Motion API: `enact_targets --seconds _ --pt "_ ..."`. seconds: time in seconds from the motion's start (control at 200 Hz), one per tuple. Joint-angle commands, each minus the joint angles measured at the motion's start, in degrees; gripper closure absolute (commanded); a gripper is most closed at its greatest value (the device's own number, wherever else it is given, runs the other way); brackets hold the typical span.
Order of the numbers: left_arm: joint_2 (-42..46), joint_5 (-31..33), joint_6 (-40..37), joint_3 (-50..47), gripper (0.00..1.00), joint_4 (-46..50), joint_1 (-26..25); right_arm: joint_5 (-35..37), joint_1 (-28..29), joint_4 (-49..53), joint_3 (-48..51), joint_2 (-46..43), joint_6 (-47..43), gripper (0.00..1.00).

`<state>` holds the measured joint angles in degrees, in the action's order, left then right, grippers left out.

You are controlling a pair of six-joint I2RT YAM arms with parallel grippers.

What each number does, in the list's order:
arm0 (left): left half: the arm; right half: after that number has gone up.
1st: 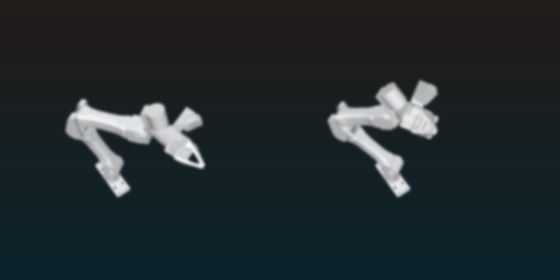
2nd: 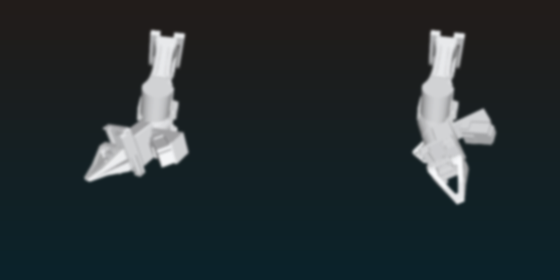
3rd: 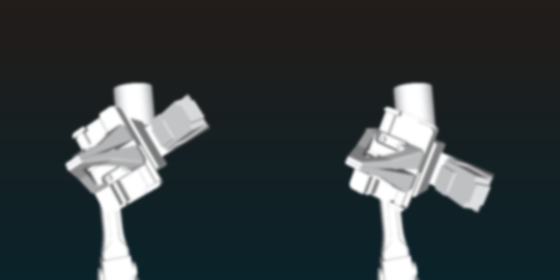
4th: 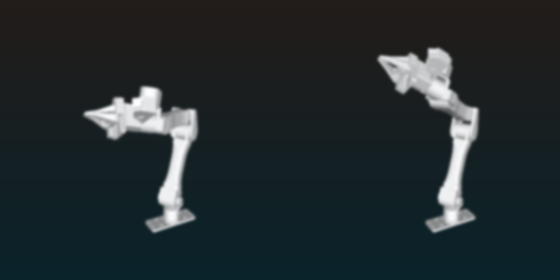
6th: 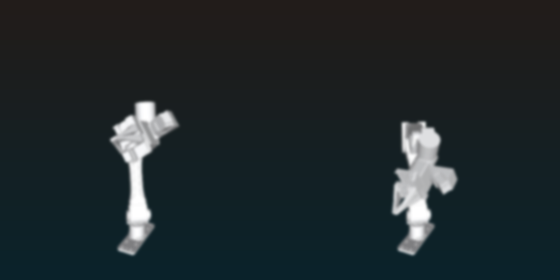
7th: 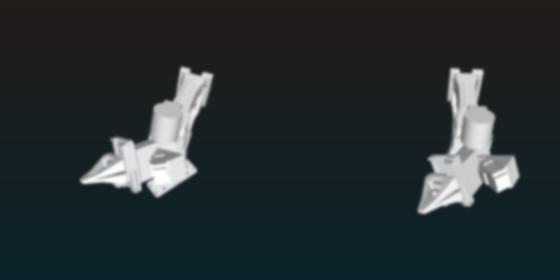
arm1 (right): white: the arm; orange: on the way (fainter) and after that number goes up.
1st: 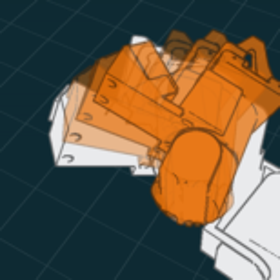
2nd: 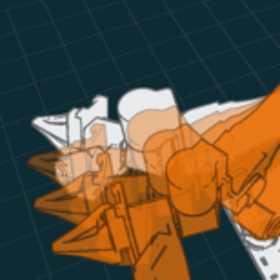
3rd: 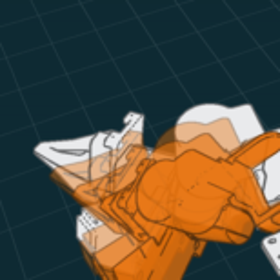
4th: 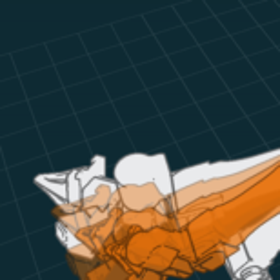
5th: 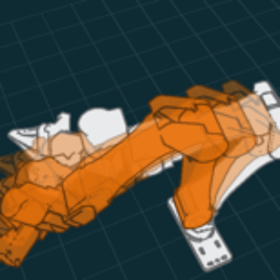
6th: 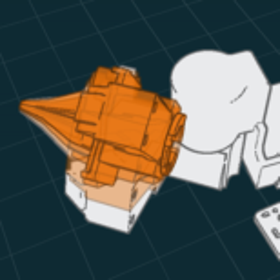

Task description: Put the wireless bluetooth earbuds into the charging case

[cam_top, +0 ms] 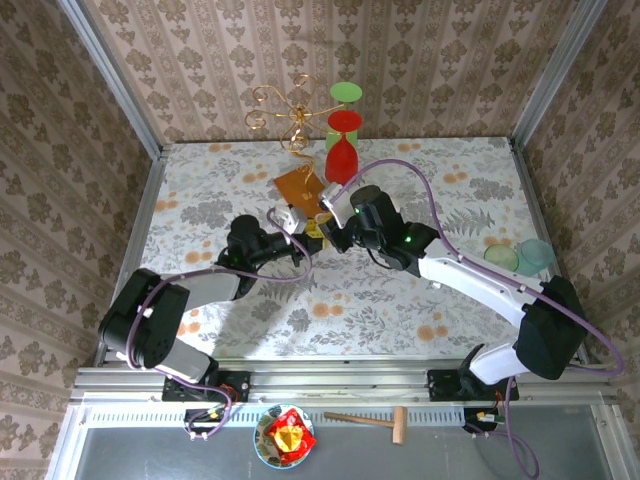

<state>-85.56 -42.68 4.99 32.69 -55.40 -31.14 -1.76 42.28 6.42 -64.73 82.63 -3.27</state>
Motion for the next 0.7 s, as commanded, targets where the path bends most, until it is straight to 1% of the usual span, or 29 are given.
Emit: enact_targets --seconds 0.0,0.125,0.22,0.38,0.545,0.695 --pt "2.06 0.9 1.19 1.65 1.0 -0.24 -0.13 -0.72 0.17 1.03 0.87 -1.15 -0.8 0.87" --pt "2.08 1.42 2.64 2.38 1.0 0.58 -0.15 -5.17 0.21 0.34 1.09 -0.88 0.01 0.84" --pt "2.28 1.37 2.65 2.2 1.0 0.2 -0.13 -5.01 0.23 0.37 1.06 -0.88 0.58 0.8" --pt "2.68 1.18 2.3 1.43 1.0 -0.1 -0.07 -3.1 -0.36 0.12 1.01 -2.46 2.13 0.65" --pt "2.11 0.52 1.89 0.73 1.0 -2.39 0.02 -5.66 -2.03 -2.46 2.35 -7.21 5.15 0.51" --pt "1.32 -0.76 1.6 0.22 1.0 -5.51 0.15 -6.6 -5.12 -4.8 4.69 -10.5 9.88 0.42"
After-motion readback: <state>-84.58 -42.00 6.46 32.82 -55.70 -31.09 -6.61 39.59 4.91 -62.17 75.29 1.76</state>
